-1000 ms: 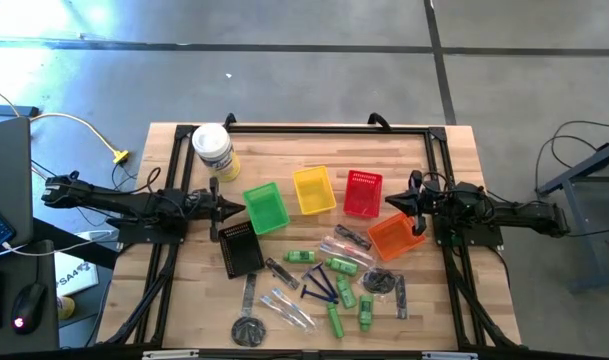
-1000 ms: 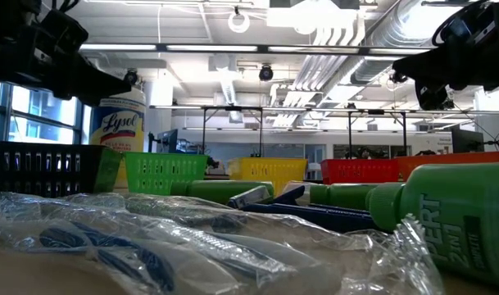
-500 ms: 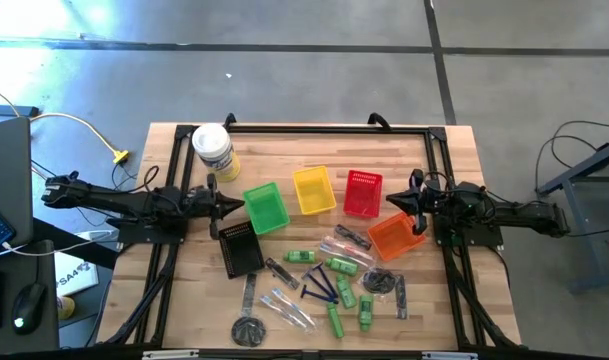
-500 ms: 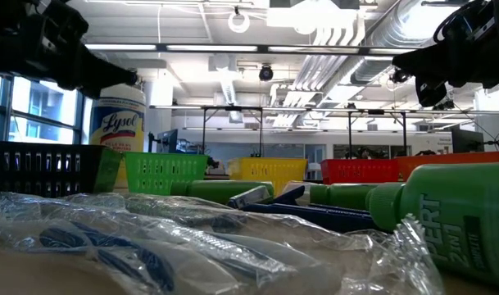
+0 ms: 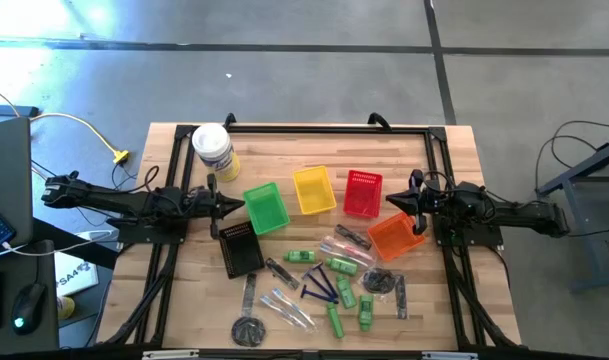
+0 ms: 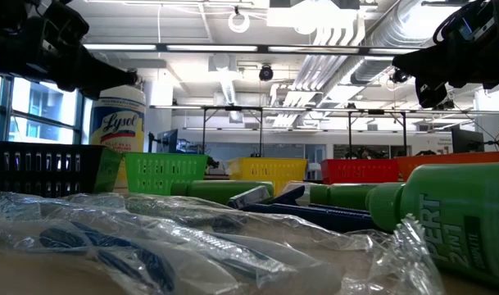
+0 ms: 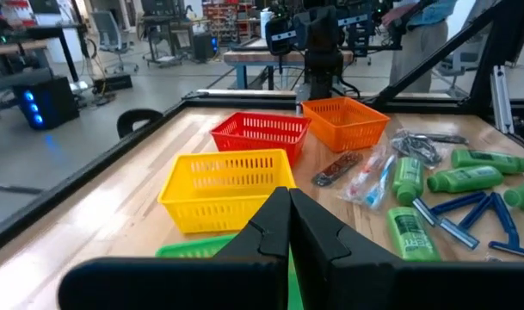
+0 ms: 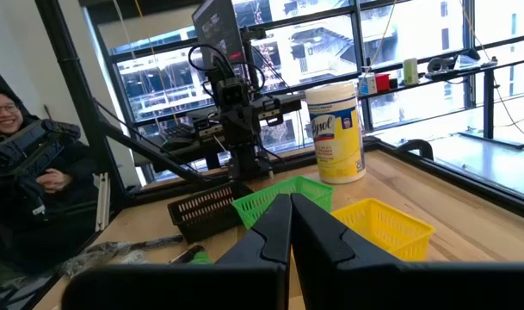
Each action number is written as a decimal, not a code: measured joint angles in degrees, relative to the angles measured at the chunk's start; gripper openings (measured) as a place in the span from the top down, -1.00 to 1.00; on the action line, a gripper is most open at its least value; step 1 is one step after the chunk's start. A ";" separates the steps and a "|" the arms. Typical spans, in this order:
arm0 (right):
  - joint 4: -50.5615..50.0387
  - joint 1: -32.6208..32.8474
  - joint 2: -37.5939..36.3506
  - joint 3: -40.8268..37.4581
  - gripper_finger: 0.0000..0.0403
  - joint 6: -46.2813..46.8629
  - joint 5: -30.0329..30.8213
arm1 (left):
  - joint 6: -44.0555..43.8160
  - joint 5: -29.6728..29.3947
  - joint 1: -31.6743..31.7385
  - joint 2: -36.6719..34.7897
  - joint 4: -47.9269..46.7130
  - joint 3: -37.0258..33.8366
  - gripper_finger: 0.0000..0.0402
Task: Pick & Place Travel size toiletries
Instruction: Put the green shampoo into the yellow bin
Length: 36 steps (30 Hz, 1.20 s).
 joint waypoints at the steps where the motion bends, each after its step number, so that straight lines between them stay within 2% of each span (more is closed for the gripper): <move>1: 0.00 0.00 0.00 0.00 0.99 0.00 0.00 | -0.56 0.00 0.00 0.01 -0.08 0.00 1.00; 27: -0.04 0.01 0.00 0.00 0.99 0.02 0.00 | -0.71 0.05 0.00 -0.01 0.79 0.15 1.00; 36: -0.05 0.01 0.00 0.00 0.99 0.03 0.00 | 3.20 0.04 0.00 -0.03 2.96 0.15 1.00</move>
